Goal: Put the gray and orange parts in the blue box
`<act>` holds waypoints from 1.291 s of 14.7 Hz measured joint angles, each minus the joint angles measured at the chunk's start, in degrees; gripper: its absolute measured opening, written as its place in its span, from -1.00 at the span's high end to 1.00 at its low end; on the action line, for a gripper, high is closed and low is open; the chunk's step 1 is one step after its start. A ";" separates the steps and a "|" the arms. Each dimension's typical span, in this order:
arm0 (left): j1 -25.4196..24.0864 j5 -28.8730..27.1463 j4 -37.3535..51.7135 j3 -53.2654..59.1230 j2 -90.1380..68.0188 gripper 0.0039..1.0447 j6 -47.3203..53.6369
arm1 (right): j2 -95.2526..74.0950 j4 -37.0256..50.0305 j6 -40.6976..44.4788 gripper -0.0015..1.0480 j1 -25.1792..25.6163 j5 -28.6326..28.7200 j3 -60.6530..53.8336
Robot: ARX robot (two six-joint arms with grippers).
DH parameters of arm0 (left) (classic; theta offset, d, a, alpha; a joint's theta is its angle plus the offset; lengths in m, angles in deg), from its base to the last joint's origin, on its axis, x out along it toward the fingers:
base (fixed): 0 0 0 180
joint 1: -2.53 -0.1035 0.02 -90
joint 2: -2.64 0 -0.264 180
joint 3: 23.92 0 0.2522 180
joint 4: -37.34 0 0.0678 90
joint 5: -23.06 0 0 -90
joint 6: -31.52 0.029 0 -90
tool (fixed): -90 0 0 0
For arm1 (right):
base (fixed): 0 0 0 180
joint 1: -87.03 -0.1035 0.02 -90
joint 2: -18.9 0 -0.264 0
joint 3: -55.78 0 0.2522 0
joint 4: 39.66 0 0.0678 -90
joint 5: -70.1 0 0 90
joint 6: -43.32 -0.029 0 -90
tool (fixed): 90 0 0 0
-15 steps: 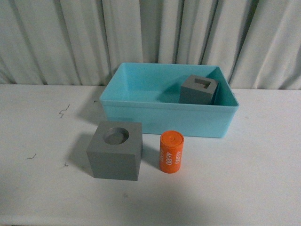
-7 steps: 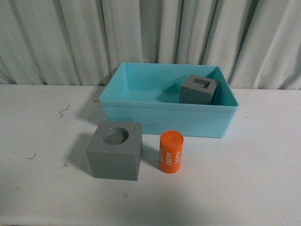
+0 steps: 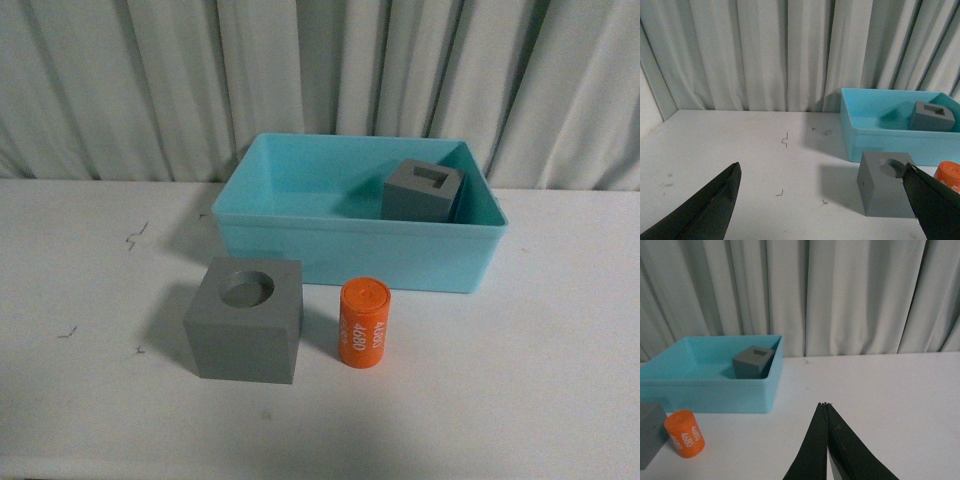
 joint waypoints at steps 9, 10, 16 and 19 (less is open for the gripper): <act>0.00 0.00 0.00 0.00 0.00 -0.88 0.00 | 9.68 -10.25 0.07 -0.25 0.00 0.11 0.00; 0.00 0.00 0.00 0.00 0.00 -0.88 0.00 | 9.68 -10.25 0.07 -0.49 0.00 0.11 0.00; 6.62 -13.57 -21.07 -10.10 -15.82 -0.88 -10.49 | 9.68 -10.27 0.02 -0.87 0.00 -0.04 0.00; 8.52 -19.82 -17.84 -20.52 -42.10 -0.88 -26.12 | 9.68 -10.23 0.15 -0.87 0.00 0.15 0.00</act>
